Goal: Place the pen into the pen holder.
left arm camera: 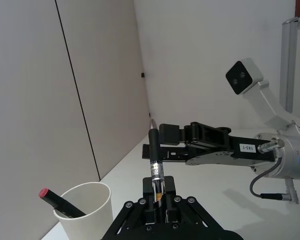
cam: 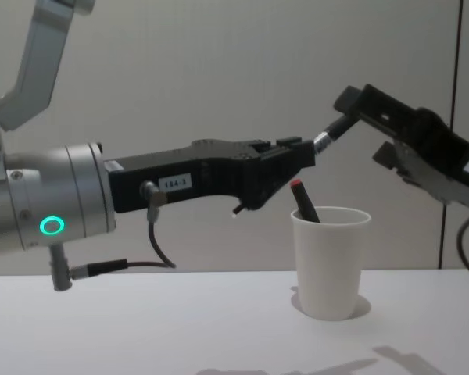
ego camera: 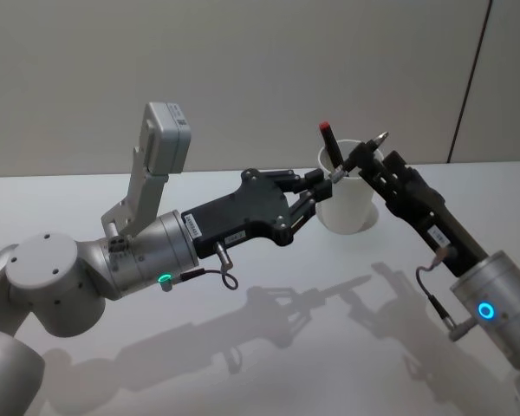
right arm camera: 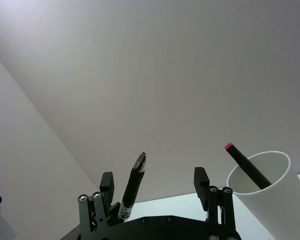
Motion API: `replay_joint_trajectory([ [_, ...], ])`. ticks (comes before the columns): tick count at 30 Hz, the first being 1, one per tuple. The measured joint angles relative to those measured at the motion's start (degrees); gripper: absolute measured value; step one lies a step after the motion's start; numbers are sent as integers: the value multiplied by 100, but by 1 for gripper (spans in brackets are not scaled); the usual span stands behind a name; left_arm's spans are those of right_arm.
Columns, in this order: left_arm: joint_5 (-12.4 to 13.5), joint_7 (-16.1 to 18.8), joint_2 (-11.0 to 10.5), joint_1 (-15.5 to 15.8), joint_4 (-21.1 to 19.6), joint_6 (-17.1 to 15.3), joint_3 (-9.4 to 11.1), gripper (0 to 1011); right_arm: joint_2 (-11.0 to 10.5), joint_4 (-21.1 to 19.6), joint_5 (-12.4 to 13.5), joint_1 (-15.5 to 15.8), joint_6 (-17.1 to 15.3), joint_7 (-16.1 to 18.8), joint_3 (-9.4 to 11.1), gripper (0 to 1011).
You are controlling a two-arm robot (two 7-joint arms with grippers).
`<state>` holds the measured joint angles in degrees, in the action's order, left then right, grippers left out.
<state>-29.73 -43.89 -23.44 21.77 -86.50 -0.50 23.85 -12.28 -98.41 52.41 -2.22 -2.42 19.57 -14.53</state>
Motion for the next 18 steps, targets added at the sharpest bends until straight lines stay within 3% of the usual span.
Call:
replay_joint_trajectory([
  [18,0,0,0,0,0,0,0,130,122,246,111,-301,-363,214,-84,1002],
])
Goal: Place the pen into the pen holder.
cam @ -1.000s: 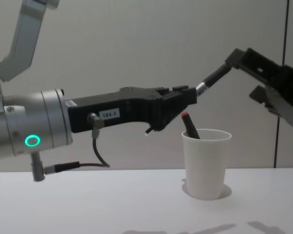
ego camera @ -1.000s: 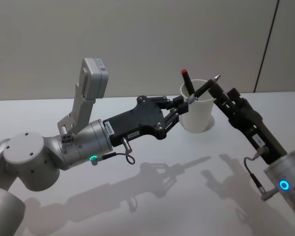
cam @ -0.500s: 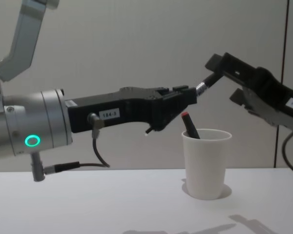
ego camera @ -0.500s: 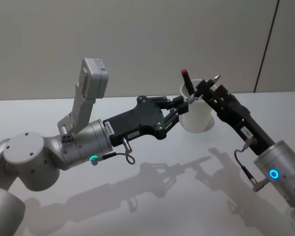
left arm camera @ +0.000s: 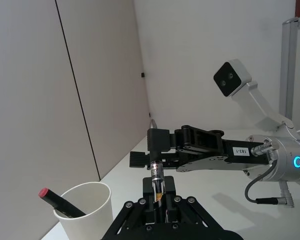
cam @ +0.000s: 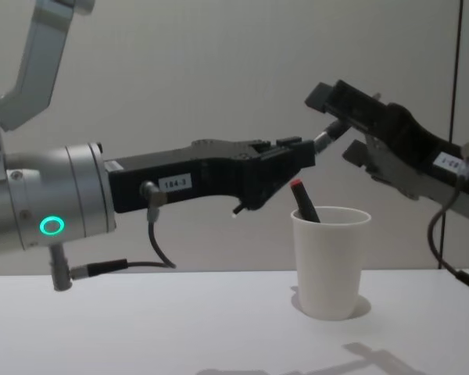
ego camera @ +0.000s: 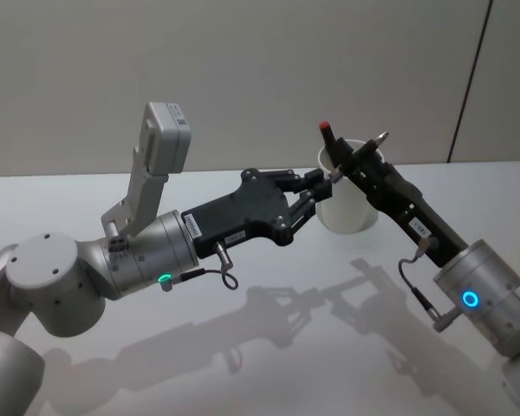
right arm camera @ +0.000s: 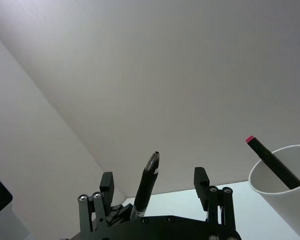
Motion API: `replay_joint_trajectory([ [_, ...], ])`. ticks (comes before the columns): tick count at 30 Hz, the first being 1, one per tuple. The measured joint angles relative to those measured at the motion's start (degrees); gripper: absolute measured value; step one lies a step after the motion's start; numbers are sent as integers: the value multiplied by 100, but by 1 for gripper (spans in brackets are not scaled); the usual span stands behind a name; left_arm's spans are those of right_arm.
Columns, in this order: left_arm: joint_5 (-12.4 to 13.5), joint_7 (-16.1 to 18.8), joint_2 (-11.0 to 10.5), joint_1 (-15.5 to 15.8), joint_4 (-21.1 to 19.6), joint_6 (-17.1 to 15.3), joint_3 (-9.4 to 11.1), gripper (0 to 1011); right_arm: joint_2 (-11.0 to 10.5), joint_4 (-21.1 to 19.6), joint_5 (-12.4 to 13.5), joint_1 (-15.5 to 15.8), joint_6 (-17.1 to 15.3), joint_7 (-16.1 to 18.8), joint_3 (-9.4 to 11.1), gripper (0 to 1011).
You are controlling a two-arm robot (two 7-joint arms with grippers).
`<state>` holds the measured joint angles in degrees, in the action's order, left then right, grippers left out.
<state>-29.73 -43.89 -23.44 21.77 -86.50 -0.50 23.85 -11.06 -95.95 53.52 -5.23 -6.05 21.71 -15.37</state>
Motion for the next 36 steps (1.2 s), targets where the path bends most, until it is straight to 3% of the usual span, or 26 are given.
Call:
replay_joint_trajectory([
  [22,0,0,0,0,0,0,0,130,-13,-68,175,53,-45,32,-88,998],
  [28,0,0,0,0,0,0,0,130,-20,-85,194,70,-37,26,-101,893],
  [36,0,0,0,0,0,0,0,130,-24,-96,208,81,-30,21,-109,633],
])
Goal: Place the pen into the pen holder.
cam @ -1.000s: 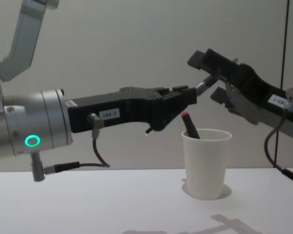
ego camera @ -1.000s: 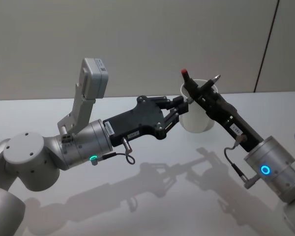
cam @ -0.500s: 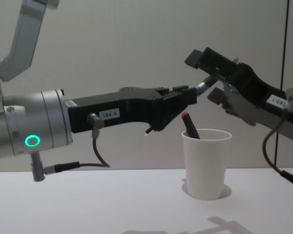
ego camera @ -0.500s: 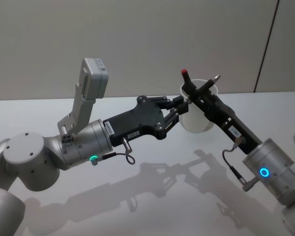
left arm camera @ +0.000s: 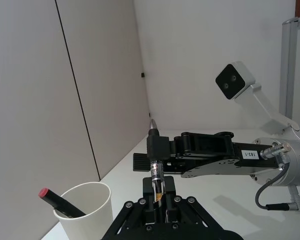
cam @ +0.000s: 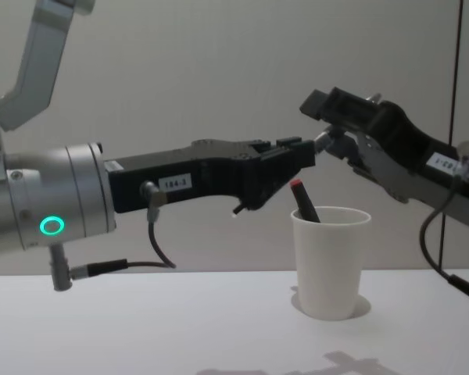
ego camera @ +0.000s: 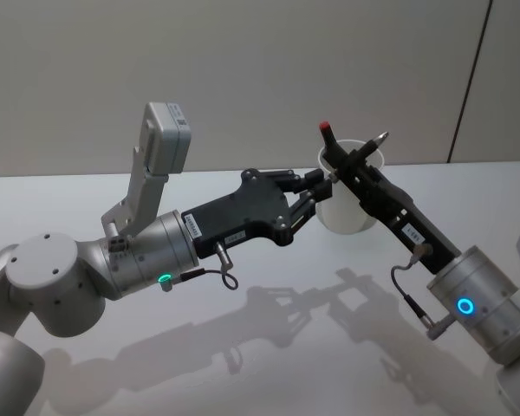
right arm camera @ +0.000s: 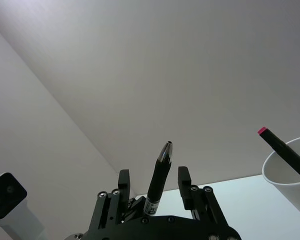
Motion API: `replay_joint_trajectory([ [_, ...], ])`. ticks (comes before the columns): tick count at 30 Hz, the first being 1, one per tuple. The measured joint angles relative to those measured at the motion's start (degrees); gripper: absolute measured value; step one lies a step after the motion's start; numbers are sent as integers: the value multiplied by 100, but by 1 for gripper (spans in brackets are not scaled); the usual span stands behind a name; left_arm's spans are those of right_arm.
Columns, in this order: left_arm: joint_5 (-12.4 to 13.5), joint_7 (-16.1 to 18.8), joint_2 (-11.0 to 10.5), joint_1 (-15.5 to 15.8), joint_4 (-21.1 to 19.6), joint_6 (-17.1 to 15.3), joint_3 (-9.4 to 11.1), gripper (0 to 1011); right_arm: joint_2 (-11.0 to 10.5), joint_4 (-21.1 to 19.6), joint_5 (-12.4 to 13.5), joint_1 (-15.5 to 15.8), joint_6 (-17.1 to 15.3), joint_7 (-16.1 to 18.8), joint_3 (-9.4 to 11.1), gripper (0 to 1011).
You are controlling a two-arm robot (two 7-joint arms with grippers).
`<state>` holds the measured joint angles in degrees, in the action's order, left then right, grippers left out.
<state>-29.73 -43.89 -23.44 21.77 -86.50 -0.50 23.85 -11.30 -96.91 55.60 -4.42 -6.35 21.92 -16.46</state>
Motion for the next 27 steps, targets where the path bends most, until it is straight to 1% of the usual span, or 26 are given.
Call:
replay_joint_trajectory([
  [1,0,0,0,0,0,0,0,130,0,-1,1,1,1,-1,-1,621],
  [2,0,0,0,0,0,0,0,130,-1,-2,3,3,2,-2,-2,570],
  [3,0,0,0,0,0,0,0,130,-1,-3,4,3,2,-3,-2,550],
  [5,0,0,0,0,0,0,0,130,-3,-5,5,4,4,-3,-4,475],
  [7,0,0,0,0,0,0,0,130,-4,-6,6,5,5,-4,-5,429],
  [8,0,0,0,0,0,0,0,129,-4,-7,7,6,6,-4,-5,364],
  [11,0,0,0,0,0,0,0,130,-5,-9,8,7,7,-4,-7,305],
  [12,0,0,0,0,0,0,0,130,-5,-9,9,8,7,-4,-8,245],
  [15,2,0,0,0,0,-2,1,130,-4,-14,13,9,8,2,-11,156],
  [19,2,0,0,0,1,-3,2,129,-4,-15,18,10,8,6,-12,140],
  [27,2,0,0,0,0,-2,2,130,-5,-15,18,13,8,6,-11,140],
])
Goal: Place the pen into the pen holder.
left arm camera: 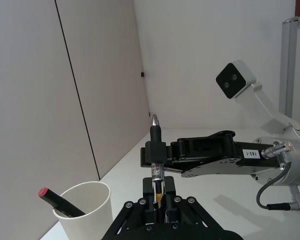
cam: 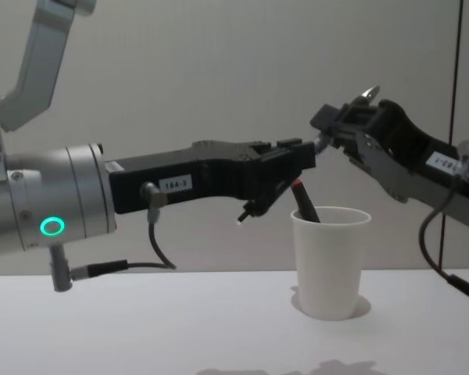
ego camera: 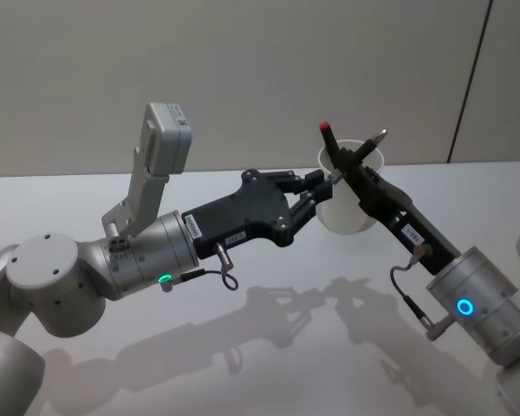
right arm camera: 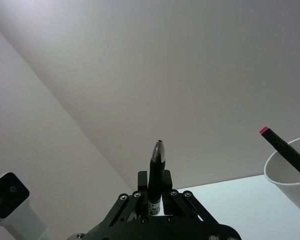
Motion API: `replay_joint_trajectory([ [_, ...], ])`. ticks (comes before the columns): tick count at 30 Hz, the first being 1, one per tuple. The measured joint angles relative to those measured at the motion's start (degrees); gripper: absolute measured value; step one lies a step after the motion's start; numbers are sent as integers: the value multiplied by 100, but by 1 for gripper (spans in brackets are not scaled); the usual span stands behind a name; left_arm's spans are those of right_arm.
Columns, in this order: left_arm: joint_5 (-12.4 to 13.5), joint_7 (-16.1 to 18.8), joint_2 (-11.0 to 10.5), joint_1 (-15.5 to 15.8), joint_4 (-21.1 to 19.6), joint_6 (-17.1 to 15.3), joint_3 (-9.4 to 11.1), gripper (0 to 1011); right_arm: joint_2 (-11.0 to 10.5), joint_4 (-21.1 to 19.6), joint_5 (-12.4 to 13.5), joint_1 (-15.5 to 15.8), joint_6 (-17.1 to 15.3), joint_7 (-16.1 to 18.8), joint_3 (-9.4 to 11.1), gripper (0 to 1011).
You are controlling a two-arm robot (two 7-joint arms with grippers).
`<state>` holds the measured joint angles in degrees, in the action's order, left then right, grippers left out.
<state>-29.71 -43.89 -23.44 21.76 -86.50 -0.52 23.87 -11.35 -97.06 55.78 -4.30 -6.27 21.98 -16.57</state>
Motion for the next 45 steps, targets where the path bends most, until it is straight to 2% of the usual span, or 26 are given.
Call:
replay_joint_trajectory([
  [5,-3,0,0,1,-1,3,-4,209,-1,3,-3,1,-2,-12,4,138],
  [6,-3,0,0,1,-1,3,-4,271,-1,3,-3,1,-1,-12,3,138],
  [8,-3,0,0,1,-1,3,-4,310,0,3,-4,1,-2,-12,3,138],
  [9,-3,0,0,1,-1,3,-4,367,0,3,-4,1,-2,-12,4,138],
  [11,-3,0,0,0,-1,3,-3,398,0,3,-4,0,-1,-12,3,138],
  [13,-3,1,0,0,-1,3,-3,486,0,3,-4,0,-1,-12,2,138],
  [19,-2,0,0,0,0,3,-1,644,0,3,-4,0,-1,-10,2,138],
  [20,-2,1,0,0,0,3,-1,706,0,3,-4,0,-1,-10,2,137],
  [22,-2,0,0,0,0,3,-1,738,0,3,-5,0,-1,-9,2,138],
  [31,-2,0,0,0,0,3,-1,998,-11,6,-7,-5,15,-7,5,138],
  [38,-2,0,0,0,0,3,-2,1001,-87,11,-71,-31,141,-41,74,138],
  [45,-2,0,0,0,0,3,-2,1001,-210,14,-269,-85,384,-124,195,138],
])
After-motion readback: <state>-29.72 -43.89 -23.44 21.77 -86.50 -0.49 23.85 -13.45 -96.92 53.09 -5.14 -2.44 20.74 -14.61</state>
